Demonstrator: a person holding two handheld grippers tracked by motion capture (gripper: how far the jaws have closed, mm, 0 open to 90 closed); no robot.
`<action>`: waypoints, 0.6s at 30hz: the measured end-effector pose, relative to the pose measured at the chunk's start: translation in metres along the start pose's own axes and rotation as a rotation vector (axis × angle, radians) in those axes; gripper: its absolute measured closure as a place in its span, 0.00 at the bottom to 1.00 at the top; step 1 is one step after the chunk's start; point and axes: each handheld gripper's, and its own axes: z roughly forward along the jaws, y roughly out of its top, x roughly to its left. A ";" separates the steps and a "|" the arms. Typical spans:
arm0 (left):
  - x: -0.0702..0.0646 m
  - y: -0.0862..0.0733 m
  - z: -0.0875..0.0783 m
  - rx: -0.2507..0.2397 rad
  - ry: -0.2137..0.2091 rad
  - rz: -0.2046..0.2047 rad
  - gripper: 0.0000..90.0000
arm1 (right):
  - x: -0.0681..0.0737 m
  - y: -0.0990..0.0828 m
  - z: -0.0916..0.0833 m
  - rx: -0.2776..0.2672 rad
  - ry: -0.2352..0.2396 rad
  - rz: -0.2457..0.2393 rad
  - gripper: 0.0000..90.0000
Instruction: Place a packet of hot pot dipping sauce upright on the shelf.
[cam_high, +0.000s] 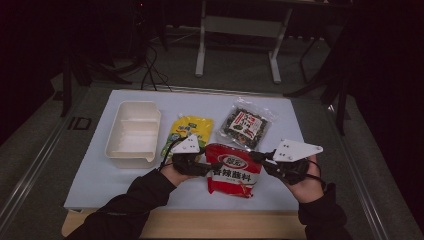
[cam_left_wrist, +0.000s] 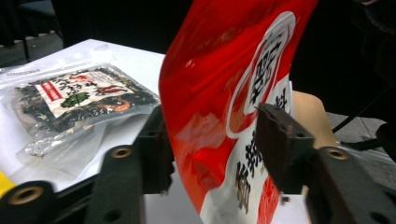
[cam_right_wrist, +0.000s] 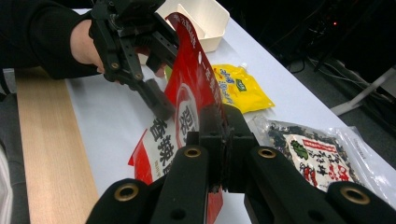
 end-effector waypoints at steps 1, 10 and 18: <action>0.000 0.000 0.001 0.005 -0.010 0.001 0.62 | 0.000 0.000 0.000 0.000 0.002 -0.001 0.99; 0.000 0.001 0.005 0.019 -0.075 0.017 0.87 | 0.002 0.000 0.000 0.003 -0.010 0.001 0.99; -0.004 0.008 0.002 0.041 -0.144 0.035 1.00 | 0.000 -0.001 -0.003 0.000 -0.022 0.013 0.99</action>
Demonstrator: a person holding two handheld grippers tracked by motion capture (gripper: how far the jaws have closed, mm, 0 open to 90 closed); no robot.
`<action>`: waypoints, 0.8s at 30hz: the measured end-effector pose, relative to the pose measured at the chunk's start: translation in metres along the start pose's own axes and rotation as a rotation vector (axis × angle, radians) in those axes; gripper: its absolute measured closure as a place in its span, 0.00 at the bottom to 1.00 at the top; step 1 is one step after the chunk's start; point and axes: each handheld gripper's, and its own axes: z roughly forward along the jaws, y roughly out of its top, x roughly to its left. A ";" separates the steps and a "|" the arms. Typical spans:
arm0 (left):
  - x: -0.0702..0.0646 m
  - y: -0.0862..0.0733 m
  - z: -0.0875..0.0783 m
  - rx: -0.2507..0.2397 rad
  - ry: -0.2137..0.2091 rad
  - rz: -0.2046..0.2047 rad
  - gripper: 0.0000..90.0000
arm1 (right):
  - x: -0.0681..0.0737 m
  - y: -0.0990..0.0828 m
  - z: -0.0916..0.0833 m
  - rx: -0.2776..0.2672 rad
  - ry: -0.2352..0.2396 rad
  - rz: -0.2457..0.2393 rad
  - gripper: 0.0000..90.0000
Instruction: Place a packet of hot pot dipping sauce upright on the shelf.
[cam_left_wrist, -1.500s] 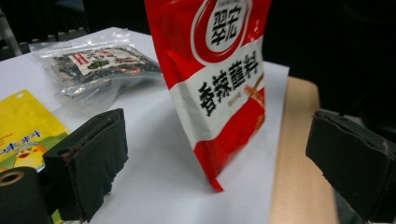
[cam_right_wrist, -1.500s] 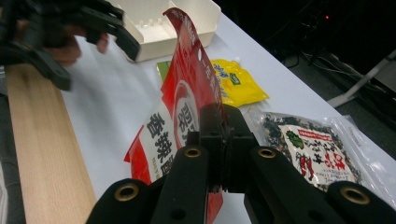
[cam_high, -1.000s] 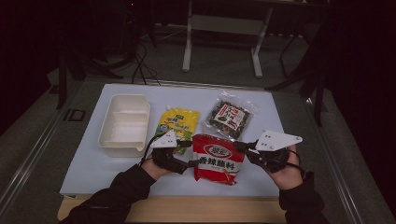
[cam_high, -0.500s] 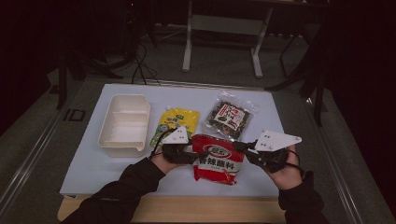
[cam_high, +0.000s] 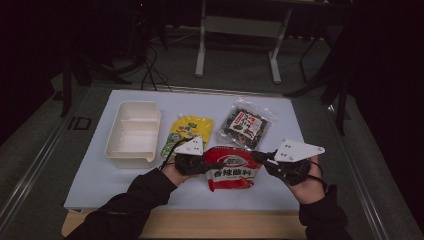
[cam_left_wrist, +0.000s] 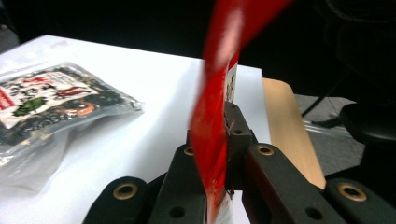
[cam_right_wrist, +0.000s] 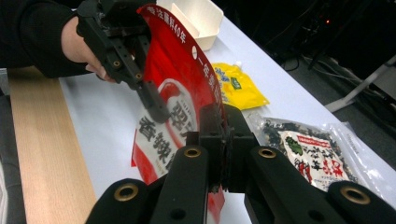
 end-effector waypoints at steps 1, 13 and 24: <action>-0.001 0.002 -0.001 0.002 0.003 0.008 1.00 | 0.000 0.001 -0.001 -0.005 -0.001 -0.001 0.99; -0.012 0.031 -0.017 0.008 -0.018 0.069 1.00 | -0.007 0.011 -0.019 -0.093 0.008 0.017 0.93; -0.008 0.054 -0.048 -0.003 0.007 0.091 1.00 | -0.012 0.016 -0.026 -0.199 -0.036 0.057 0.48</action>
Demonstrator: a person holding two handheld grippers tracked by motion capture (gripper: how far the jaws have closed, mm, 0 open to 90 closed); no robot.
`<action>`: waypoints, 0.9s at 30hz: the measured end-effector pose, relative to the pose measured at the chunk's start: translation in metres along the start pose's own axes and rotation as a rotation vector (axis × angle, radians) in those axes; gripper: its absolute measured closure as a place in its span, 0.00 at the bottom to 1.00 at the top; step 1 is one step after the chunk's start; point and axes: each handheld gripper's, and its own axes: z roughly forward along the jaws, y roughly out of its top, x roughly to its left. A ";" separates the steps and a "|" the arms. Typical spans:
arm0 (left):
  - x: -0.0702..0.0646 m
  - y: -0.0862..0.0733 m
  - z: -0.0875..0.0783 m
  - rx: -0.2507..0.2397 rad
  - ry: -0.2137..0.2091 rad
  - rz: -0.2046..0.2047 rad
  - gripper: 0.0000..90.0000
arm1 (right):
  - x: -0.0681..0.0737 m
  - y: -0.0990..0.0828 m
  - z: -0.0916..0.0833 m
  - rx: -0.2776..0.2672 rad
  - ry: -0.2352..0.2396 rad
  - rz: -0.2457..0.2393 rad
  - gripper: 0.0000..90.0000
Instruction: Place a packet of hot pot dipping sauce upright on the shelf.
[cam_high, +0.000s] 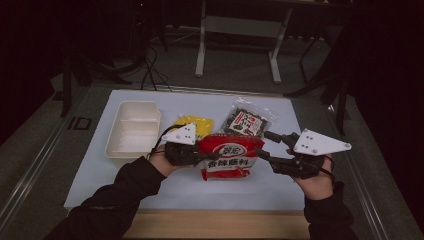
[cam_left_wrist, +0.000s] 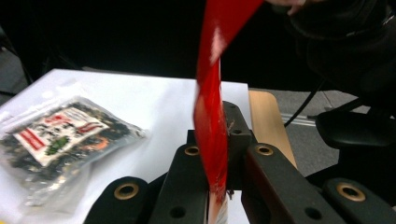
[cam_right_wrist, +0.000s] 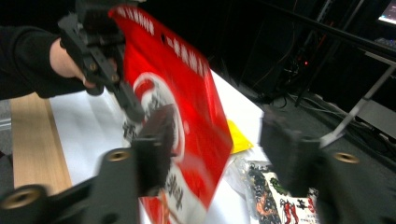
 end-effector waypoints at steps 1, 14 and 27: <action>0.001 0.002 -0.005 -0.003 0.001 0.009 1.00 | 0.000 -0.001 0.001 -0.002 -0.004 0.006 0.44; 0.022 0.020 -0.070 -0.060 0.098 0.034 1.00 | -0.001 -0.034 0.024 -0.059 0.007 0.189 0.18; 0.054 0.020 -0.124 -0.032 0.235 0.027 1.00 | -0.002 -0.058 0.037 -0.046 -0.004 0.225 0.15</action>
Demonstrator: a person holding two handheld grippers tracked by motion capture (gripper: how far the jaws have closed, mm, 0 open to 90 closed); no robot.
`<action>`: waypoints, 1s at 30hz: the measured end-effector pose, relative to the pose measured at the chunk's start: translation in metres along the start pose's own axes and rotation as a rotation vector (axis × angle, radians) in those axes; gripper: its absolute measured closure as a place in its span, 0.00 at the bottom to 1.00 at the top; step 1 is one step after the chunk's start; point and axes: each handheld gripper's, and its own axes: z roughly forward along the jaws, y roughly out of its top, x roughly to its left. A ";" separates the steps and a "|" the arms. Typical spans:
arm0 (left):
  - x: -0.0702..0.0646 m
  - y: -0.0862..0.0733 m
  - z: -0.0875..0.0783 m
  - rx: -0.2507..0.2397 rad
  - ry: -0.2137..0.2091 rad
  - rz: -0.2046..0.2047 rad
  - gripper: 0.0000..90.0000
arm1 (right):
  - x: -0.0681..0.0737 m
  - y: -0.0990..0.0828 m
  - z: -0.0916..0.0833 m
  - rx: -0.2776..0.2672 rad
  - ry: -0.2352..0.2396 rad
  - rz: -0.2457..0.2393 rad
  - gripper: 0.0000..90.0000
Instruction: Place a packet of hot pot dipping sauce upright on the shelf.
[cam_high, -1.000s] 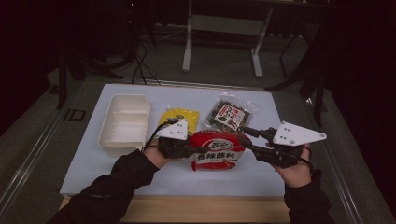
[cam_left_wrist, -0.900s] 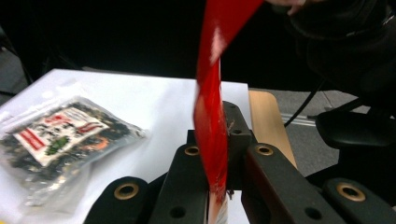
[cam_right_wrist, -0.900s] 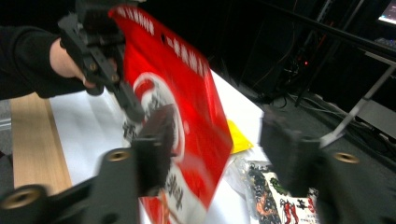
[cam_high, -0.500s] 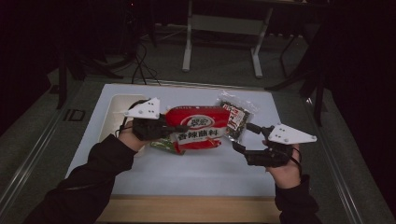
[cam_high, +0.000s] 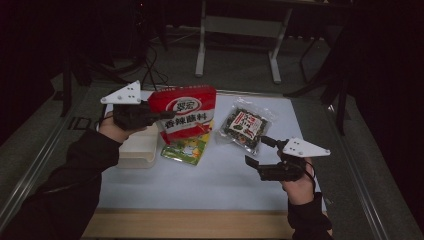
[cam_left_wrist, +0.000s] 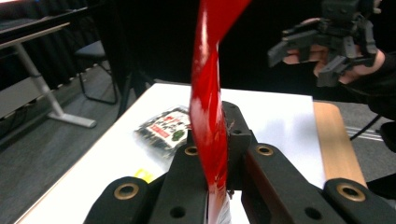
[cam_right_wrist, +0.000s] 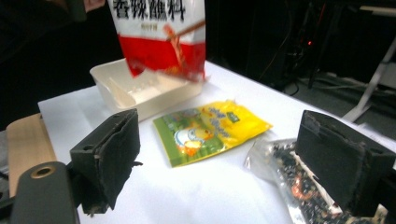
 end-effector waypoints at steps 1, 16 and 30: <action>0.003 -0.001 -0.002 0.002 0.011 0.005 1.00 | 0.000 -0.002 0.001 0.001 0.008 0.004 0.15; 0.052 -0.027 -0.049 0.023 0.165 -0.037 1.00 | -0.002 -0.020 0.004 0.016 0.028 0.026 0.15; 0.087 -0.056 -0.068 0.061 0.287 -0.047 1.00 | -0.004 -0.032 0.003 0.027 0.077 0.020 0.15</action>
